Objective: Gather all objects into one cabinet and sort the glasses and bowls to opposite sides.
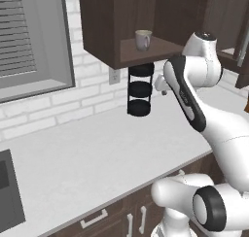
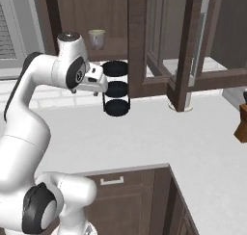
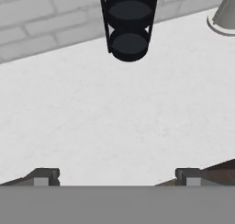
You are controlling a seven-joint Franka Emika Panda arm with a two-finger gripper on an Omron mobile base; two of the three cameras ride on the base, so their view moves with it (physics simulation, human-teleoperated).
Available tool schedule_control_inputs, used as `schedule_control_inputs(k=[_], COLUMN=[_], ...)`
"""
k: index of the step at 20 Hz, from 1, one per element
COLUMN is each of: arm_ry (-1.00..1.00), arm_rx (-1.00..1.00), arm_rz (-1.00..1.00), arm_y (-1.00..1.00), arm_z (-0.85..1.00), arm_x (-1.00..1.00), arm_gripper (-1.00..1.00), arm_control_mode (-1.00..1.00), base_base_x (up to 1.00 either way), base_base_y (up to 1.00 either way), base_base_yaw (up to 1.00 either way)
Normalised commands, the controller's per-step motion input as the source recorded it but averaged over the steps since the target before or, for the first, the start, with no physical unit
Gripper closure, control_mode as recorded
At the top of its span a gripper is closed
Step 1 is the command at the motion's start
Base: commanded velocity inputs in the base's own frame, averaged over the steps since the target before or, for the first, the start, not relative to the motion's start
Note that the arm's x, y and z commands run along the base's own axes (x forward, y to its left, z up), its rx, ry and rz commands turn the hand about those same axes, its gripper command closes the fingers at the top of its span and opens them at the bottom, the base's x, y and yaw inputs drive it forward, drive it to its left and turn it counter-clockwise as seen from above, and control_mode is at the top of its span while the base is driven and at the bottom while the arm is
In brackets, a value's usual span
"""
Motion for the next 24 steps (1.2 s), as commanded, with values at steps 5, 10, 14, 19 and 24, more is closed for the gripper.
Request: schedule_control_inputs(k=[5, 10, 14, 19, 24], arm_ry=[-0.22, -0.20, -0.17, -0.26, -0.26], arm_rx=[0.07, 0.03, 0.00, 0.01, 0.01], arm_rz=[0.00, 0.00, 0.00, 0.00, 0.00], arm_y=[0.00, 0.00, 0.00, 0.00, 0.00], arm_z=[0.61, 0.42, 0.28, 0.41, 0.40], arm_x=[0.14, 0.09, 0.01, 0.11, 0.18], arm_gripper=[-1.00, -1.00, -1.00, -1.00, -1.00], arm_control_mode=[-1.00, -1.00, -1.00, -1.00, -1.00], base_base_x=[0.00, 0.00, 0.00, 0.00, 0.00], base_base_y=[0.00, 0.00, 0.00, 0.00, 0.00], base_base_yaw=[0.00, 0.00, 0.00, 0.00, 0.00])
